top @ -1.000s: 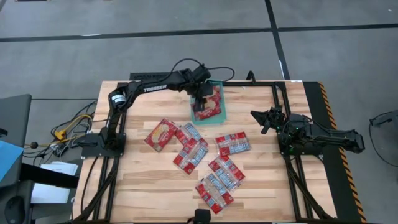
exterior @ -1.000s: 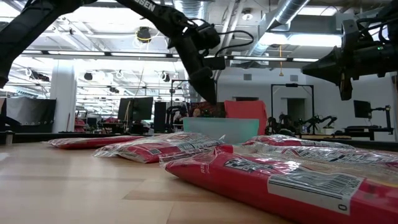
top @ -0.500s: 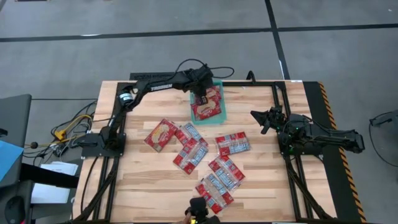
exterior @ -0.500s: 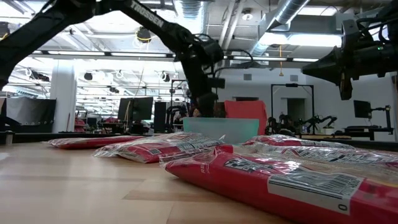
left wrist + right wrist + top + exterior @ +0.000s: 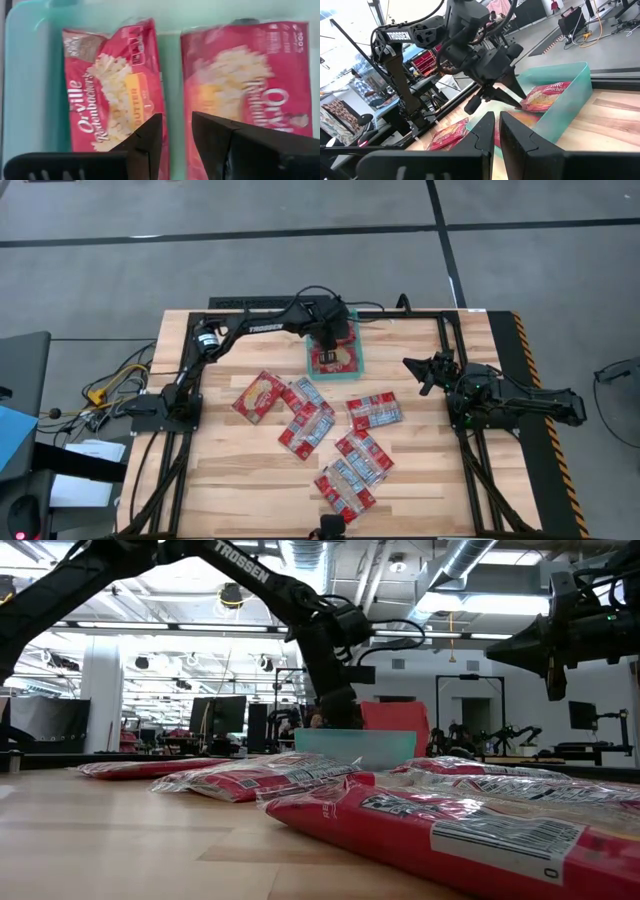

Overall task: Sort popcorn bags into baskets
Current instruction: Put the red popcorn bag into the green bin

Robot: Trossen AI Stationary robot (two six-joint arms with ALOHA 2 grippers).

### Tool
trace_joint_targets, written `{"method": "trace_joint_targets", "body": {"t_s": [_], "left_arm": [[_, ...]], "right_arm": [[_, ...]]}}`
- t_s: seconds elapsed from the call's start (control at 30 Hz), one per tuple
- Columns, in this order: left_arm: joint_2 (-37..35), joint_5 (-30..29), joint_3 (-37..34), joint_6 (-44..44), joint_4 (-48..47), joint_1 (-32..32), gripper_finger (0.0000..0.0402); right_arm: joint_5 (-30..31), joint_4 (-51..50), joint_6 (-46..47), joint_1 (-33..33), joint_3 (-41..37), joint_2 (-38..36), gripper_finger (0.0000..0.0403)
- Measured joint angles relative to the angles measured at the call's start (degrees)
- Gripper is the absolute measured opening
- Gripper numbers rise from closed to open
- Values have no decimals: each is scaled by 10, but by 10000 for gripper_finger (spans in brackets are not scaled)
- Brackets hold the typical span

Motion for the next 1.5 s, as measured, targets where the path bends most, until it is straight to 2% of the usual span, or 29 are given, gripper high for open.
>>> {"method": "trace_joint_targets", "body": {"t_s": [0.13,0.27,0.4,0.57,0.63,0.73,0.97,1.13,1.27,1.5], "left_arm": [[-5,-48,1,-14,14,-2,93],[-20,-51,50,-26,-61,0,94],[-52,-8,124,-58,-202,6,109],[-118,123,120,-140,-386,45,160],[-150,116,84,-152,-415,57,185],[-213,91,-12,-176,-399,62,220],[-387,49,-326,-307,-209,63,277],[-476,-23,-498,-397,-102,45,296],[-489,-36,-566,-444,-63,32,298],[-487,-39,-629,-481,-2,6,298]], "right_arm": [[0,0,0,0,0,0,54],[0,0,0,0,0,0,54],[0,0,0,0,0,0,54],[1,0,0,0,0,0,54],[1,0,0,0,0,0,54],[1,-1,1,0,0,0,54],[0,-1,0,0,0,0,54],[0,-1,-3,0,0,0,54],[1,-1,-3,0,0,0,54],[2,-1,-1,0,0,0,54]]}}
